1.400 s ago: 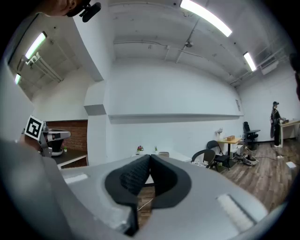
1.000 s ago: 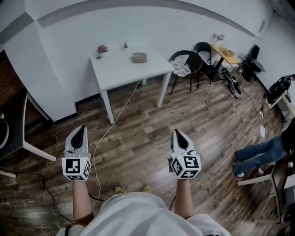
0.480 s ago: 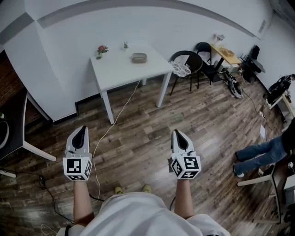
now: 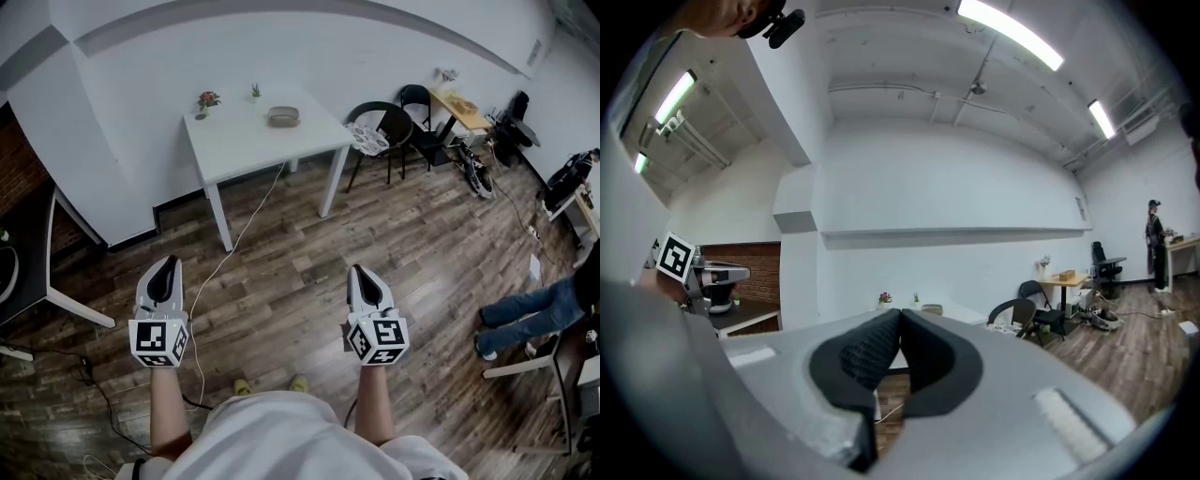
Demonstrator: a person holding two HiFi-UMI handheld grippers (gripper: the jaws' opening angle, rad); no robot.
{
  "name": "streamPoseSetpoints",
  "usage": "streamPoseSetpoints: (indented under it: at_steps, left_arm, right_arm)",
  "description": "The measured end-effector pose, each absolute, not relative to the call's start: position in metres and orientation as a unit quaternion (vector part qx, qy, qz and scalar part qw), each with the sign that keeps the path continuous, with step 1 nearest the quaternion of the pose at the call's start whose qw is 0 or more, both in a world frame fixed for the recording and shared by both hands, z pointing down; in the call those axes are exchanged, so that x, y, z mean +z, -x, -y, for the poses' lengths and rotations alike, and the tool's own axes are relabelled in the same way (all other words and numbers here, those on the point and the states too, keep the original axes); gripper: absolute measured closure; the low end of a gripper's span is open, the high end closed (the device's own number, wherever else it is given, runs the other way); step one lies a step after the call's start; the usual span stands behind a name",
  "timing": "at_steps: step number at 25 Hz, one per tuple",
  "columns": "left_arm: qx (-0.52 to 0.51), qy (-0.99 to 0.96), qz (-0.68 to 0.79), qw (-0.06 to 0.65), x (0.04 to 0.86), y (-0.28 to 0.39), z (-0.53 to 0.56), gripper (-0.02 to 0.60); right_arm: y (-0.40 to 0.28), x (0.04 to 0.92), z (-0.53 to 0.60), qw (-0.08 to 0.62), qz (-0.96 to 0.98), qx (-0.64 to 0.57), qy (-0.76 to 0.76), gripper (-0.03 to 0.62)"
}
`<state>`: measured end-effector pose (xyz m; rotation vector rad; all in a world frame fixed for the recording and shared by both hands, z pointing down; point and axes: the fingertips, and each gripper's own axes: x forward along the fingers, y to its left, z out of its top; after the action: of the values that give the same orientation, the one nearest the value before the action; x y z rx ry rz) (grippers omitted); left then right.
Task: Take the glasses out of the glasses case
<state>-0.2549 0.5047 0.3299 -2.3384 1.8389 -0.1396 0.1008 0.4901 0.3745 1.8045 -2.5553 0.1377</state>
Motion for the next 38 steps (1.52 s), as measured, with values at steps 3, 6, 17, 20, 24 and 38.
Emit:
streamPoseSetpoints:
  at_steps: [3, 6, 17, 20, 24, 38]
  left_arm:
    - [-0.048, 0.786, -0.611, 0.077, 0.330, 0.251, -0.504, 0.492]
    - [-0.056, 0.787, -0.609, 0.076, 0.333, 0.244, -0.504, 0.492]
    - [-0.067, 0.781, -0.616, 0.079, 0.329, 0.223, -0.498, 0.492]
    - [-0.069, 0.779, -0.618, 0.082, 0.327, 0.208, -0.498, 0.492]
    - [-0.074, 0.777, -0.619, 0.087, 0.323, 0.185, -0.492, 0.492]
    - [-0.082, 0.787, -0.605, 0.090, 0.326, 0.115, -0.453, 0.492]
  right_arm:
    - [-0.102, 0.372, -0.490, 0.006, 0.817, 0.044, -0.575, 0.591]
    - [-0.106, 0.375, -0.490, 0.006, 0.818, 0.045, -0.573, 0.591]
    - [-0.125, 0.376, -0.476, -0.009, 0.825, 0.051, -0.563, 0.591]
    - [-0.138, 0.375, -0.473, -0.013, 0.828, 0.051, -0.559, 0.591]
    - [-0.161, 0.374, -0.466, -0.017, 0.830, 0.050, -0.555, 0.591]
    - [-0.240, 0.384, -0.448, -0.021, 0.816, 0.053, -0.575, 0.591]
